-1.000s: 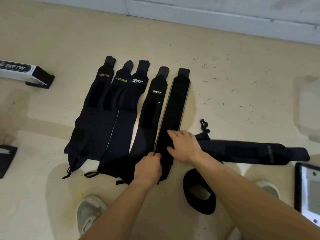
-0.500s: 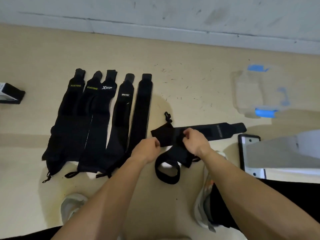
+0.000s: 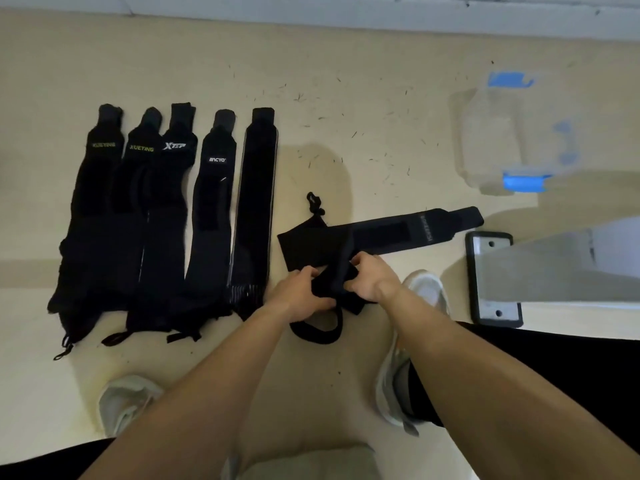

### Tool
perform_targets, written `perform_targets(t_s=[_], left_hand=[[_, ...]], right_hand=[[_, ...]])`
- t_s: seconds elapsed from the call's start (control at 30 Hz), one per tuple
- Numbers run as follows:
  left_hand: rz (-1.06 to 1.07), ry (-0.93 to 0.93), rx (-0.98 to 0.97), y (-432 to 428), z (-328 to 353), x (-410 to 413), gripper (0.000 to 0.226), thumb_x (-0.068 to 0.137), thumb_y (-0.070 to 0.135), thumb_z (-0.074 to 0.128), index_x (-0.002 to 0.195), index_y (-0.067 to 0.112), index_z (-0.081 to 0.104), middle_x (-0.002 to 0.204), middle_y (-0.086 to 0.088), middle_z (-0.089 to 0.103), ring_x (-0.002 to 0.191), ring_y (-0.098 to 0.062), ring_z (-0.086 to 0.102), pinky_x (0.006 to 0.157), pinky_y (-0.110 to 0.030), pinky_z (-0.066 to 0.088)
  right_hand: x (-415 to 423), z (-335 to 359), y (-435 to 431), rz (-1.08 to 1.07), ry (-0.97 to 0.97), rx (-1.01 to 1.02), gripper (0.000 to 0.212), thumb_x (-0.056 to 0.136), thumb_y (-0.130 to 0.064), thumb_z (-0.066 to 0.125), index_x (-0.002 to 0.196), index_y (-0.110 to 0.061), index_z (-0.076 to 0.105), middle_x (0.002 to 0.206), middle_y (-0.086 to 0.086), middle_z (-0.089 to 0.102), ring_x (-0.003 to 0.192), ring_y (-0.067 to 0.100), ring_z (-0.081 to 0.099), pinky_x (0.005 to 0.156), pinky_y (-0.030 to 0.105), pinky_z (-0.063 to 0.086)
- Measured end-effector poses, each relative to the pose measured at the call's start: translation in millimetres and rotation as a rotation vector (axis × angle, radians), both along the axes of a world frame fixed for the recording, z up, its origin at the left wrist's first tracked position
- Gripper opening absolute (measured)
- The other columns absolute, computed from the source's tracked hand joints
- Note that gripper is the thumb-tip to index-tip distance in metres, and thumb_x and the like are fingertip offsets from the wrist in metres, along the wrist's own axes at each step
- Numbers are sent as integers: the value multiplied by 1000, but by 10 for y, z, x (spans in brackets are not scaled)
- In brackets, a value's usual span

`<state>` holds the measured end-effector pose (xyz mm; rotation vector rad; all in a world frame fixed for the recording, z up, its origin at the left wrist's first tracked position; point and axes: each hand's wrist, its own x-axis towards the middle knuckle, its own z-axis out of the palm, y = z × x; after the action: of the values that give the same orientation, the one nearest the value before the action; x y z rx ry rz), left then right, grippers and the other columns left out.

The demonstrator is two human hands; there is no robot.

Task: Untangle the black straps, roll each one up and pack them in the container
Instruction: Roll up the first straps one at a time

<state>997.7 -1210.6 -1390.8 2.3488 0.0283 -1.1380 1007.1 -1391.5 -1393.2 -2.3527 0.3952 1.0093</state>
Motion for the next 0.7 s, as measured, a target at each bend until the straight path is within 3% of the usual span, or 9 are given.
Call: perform_targets(t_s=[0.13,0.23,0.3,0.4,0.43,0.53,0.6,0.7], left_hand=[[-134,63,13,35,-8,-12,116,65,57,88,159,37,23,159,-2,29,144,-31,35,117,-50,38],[-230,58,44,66,-40,-51,105,74,42,87,159,34,25,158,-1,25,142,-33,36,115,-49,40],[-168,-1,-14,92,-67,-80,77,87,24,77,153,31,38,152,-2,39,135,-29,49,111,-45,46],[-80,-57,-48,121,5,-135,38,96,12,63,128,28,49,133,-2,60,118,-24,61,101,-43,52],[-86,-72,-49,129,54,-148,31,97,11,61,119,28,47,128,-3,62,113,-24,62,98,-44,53],[-107,-102,-53,157,214,-141,27,97,12,62,108,29,45,122,-4,63,107,-25,64,94,-46,55],[-102,-99,-60,188,335,-111,31,95,6,63,109,28,45,121,-3,61,104,-23,63,88,-41,56],[-64,-66,-83,247,551,-62,37,91,2,65,112,26,46,115,-3,59,99,-22,62,81,-38,56]], right_hand=[[24,-31,-52,101,50,47,86,66,-40,88,140,-19,51,133,6,59,121,28,58,102,37,50],[37,-47,-139,216,105,104,113,62,-29,92,157,-19,31,148,9,47,135,31,48,112,40,43],[7,-49,-163,188,74,136,103,68,-17,86,156,-21,32,140,8,54,128,30,54,106,36,47],[-40,39,-131,-15,-48,237,59,89,-12,71,143,-22,52,117,-1,61,103,20,63,79,20,51],[-43,76,-115,-66,-85,259,47,93,-15,68,137,-21,57,114,-2,62,102,20,64,78,19,50],[-3,216,-88,-76,-157,253,31,95,-19,66,126,-18,67,105,-2,70,100,21,70,88,26,53],[47,367,-77,-86,-140,272,22,97,-17,63,118,-16,67,95,2,74,79,20,74,71,30,59],[146,629,-52,-98,-125,320,19,98,-12,61,117,-13,64,90,10,72,60,21,70,46,27,51]])
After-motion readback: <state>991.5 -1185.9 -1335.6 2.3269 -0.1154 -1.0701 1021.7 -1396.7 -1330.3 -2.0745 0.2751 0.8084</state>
